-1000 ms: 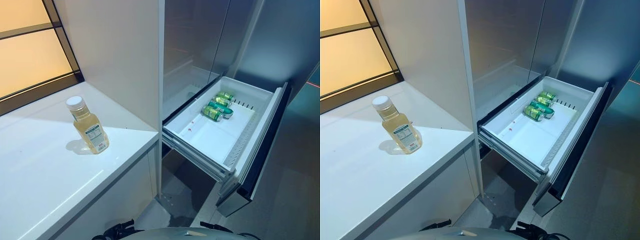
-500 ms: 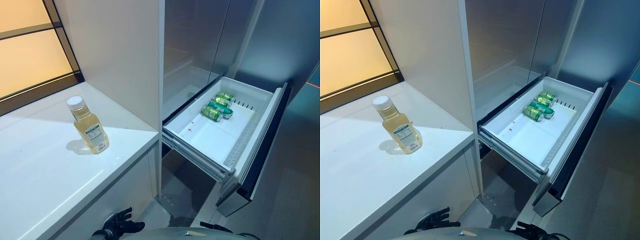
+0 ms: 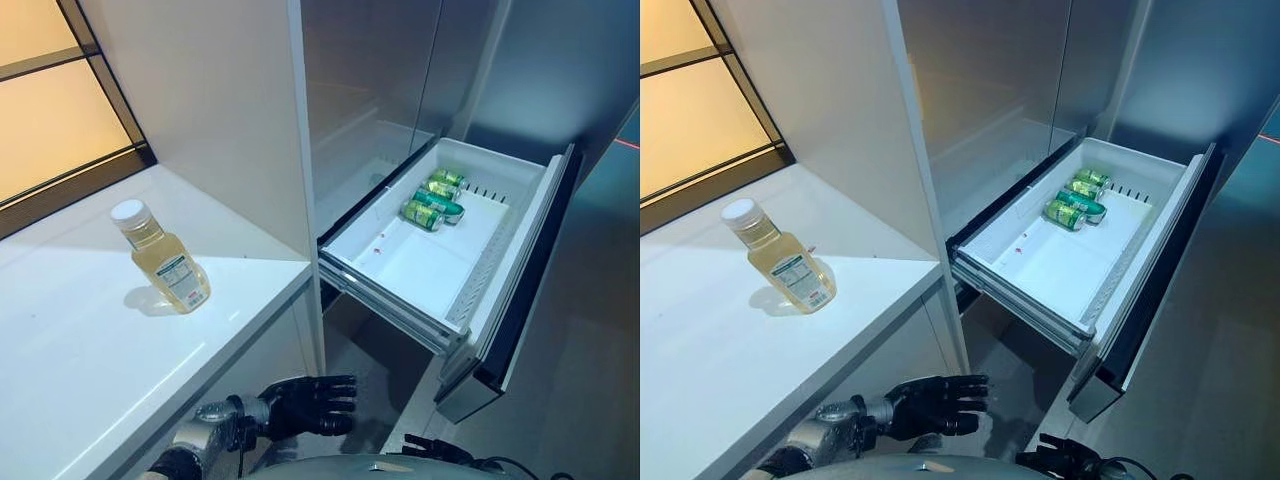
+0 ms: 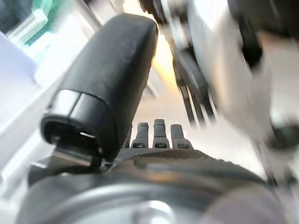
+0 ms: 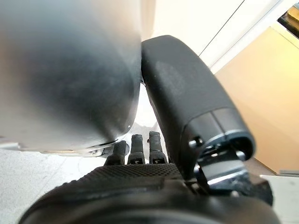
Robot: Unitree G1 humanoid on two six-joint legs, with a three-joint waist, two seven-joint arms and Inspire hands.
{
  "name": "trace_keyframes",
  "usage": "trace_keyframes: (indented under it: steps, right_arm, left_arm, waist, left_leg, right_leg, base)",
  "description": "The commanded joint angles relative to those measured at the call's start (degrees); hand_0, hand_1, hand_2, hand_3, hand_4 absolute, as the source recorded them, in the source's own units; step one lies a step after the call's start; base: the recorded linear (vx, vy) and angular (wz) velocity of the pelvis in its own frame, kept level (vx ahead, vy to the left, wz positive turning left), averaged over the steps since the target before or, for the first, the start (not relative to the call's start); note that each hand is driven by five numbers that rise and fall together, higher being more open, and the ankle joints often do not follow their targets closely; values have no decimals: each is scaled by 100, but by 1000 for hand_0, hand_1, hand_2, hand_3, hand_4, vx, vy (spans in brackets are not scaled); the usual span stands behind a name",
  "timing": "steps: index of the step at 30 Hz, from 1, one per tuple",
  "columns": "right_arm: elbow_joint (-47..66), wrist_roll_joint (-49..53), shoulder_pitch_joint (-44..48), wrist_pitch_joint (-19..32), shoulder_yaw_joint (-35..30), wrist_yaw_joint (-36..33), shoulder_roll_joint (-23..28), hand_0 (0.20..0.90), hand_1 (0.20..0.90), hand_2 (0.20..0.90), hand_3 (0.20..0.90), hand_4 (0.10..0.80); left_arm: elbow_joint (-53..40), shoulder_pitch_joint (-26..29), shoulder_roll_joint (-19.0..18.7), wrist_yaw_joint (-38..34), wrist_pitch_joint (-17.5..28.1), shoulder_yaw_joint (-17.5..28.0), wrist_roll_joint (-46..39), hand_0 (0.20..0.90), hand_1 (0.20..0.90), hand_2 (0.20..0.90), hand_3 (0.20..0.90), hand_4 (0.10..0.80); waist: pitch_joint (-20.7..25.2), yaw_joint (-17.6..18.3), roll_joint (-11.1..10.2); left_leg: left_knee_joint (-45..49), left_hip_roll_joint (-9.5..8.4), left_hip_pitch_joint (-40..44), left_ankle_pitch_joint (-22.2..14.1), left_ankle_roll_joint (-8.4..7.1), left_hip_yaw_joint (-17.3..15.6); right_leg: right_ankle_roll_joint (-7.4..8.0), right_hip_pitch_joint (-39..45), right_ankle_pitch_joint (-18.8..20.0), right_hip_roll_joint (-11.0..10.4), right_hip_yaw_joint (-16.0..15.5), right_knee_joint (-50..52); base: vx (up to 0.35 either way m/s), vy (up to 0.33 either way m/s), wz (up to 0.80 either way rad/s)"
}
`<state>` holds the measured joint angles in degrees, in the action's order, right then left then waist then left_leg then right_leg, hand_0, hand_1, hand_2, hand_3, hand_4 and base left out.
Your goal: Put drinks into fridge and close the fridge
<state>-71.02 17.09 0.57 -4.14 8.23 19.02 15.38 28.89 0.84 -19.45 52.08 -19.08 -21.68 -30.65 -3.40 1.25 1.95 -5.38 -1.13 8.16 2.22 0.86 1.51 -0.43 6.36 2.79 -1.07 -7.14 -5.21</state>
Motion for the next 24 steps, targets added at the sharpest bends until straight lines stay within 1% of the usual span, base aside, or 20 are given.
trace_keyframes:
  steps: [1,2,3,4,5,6,8,9,10,12,13,14,15,16,17,19,20,23,24]
  right_arm:
    - [-154,-77,229,113,42,162,-4,900,900,900,900,800]
    - [-161,-73,215,129,37,165,-11,900,900,900,900,800]
    - [-190,-56,186,175,25,165,-29,900,900,900,900,800]
    - [-207,-43,166,201,24,164,-44,900,900,900,900,800]
    - [-222,-33,151,219,29,162,-60,900,900,900,900,800]
    - [-244,0,147,231,67,139,-93,900,900,900,900,800]
    - [-269,44,142,239,135,85,-150,900,900,900,900,800]
    - [-290,73,138,250,195,57,-182,900,900,900,900,800]
    - [-296,92,138,243,247,31,-209,900,900,900,900,800]
    - [-309,141,139,229,371,-41,-286,900,900,900,900,800]
    - [-311,149,134,230,413,-69,-314,900,900,900,900,800]
    - [-314,146,119,237,463,-96,-349,900,900,900,900,800]
    - [-314,137,104,252,520,-122,-379,900,900,900,900,800]
    - [-315,135,99,259,544,-128,-390,900,900,900,900,800]
    - [-310,131,98,261,582,-139,-408,900,900,900,900,800]
    - [-294,112,59,306,639,-164,-442,900,900,900,900,800]
    - [-286,98,50,314,648,-167,-449,900,900,900,900,800]
    - [-290,45,-29,422,699,-154,-436,900,900,900,900,800]
    - [-293,43,-32,433,704,-156,-434,900,900,900,900,800]
  left_arm:
    - [-1545,651,233,813,-1091,529,-1876,900,900,900,900,800]
    - [-1724,651,235,917,-1142,561,-2175,900,900,900,900,800]
    - [-2343,658,339,830,-1394,660,-2846,900,900,900,900,800]
    - [-2672,654,429,744,-1469,688,-3240,900,900,900,900,800]
    - [-2856,648,487,819,-1381,697,-3528,900,900,900,900,800]
    - [-3282,693,566,689,-1271,704,-4100,900,900,900,900,800]
    - [-3732,800,656,664,-989,695,-4720,900,900,900,900,800]
    - [-4012,881,700,626,-764,665,-5126,900,900,900,900,800]
    - [-4213,957,711,608,-598,651,-5387,900,900,900,900,800]
    - [-4638,1133,735,466,-109,638,-5894,900,900,900,900,800]
    - [-4796,1198,729,463,49,630,-6040,900,900,900,900,800]
    - [-4990,1278,704,371,328,621,-6110,900,900,900,900,800]
    - [-5168,1354,685,316,722,609,-5980,900,900,900,900,800]
    - [-5248,1386,682,294,870,603,-5885,900,900,900,900,800]
    - [-5446,1451,619,151,1257,574,-5632,900,900,900,900,800]
    - [-5697,1597,419,-278,1942,728,-5060,900,900,900,900,800]
    - [-5728,1623,377,-336,2102,761,-4866,900,900,900,900,800]
    - [-5778,1714,-73,-1102,3151,1256,-3958,900,900,900,900,800]
    - [-5777,1715,-100,-1210,3273,1280,-3840,900,900,900,900,800]
  waist:
    - [37,-132,-74]
    - [39,-143,-79]
    - [46,-174,-91]
    - [52,-190,-101]
    - [60,-202,-108]
    - [60,-218,-125]
    - [60,-236,-147]
    - [58,-245,-161]
    - [62,-249,-172]
    - [74,-267,-198]
    - [77,-273,-205]
    - [79,-281,-212]
    - [79,-289,-218]
    - [78,-295,-222]
    - [82,-306,-222]
    - [90,-354,-218]
    - [93,-365,-218]
    - [127,-494,-208]
    - [127,-498,-209]
  left_leg:
    - [38,-59,6,-324,50,-467]
    - [38,-59,5,-327,50,-459]
    - [38,-58,6,-349,50,-434]
    - [38,-57,12,-363,50,-417]
    - [38,-55,16,-373,50,-404]
    - [38,-49,27,-383,45,-388]
    - [38,-47,42,-396,43,-354]
    - [38,-45,47,-400,40,-330]
    - [38,-42,50,-401,36,-314]
    - [38,-40,55,-404,26,-274]
    - [38,-40,55,-403,22,-261]
    - [38,-41,55,-402,17,-241]
    - [38,-40,52,-398,13,-220]
    - [38,-38,51,-399,11,-213]
    - [38,-34,42,-384,-1,-194]
    - [38,-28,16,-365,-19,-131]
    - [38,-29,8,-360,-23,-117]
    - [38,-17,-47,-306,-77,24]
    - [38,-17,-50,-301,-81,39]
  right_leg:
    - [337,28,-7,-86,188,102]
    - [335,31,-7,-88,187,99]
    - [325,46,-8,-90,188,85]
    - [317,63,-12,-92,187,76]
    - [310,74,-17,-93,188,71]
    - [295,92,-17,-90,193,68]
    - [277,116,-23,-87,195,63]
    - [266,125,-28,-87,185,65]
    - [260,133,-32,-85,180,63]
    - [256,157,-43,-94,141,55]
    - [256,166,-49,-98,118,53]
    - [254,177,-60,-102,91,53]
    - [250,188,-71,-105,61,52]
    - [249,195,-77,-107,44,48]
    - [250,197,-84,-111,3,53]
    - [247,213,-115,-113,-79,48]
    - [248,217,-121,-113,-95,45]
    - [220,238,-196,-95,-226,52]
    - [218,242,-203,-94,-238,53]
  base:
    - [-7,-18,3]
    - [-5,-27,4]
    - [0,-32,5]
    - [5,-36,4]
    - [14,-40,5]
    - [19,-43,8]
    - [18,-46,14]
    - [11,-46,15]
    - [11,-50,11]
    - [12,-46,6]
    - [8,-45,6]
    - [3,-44,7]
    - [1,-40,7]
    - [-4,-38,14]
    - [-6,-36,16]
    - [-9,-37,13]
    - [-12,-34,9]
    - [-13,-34,20]
    - [-11,-37,30]
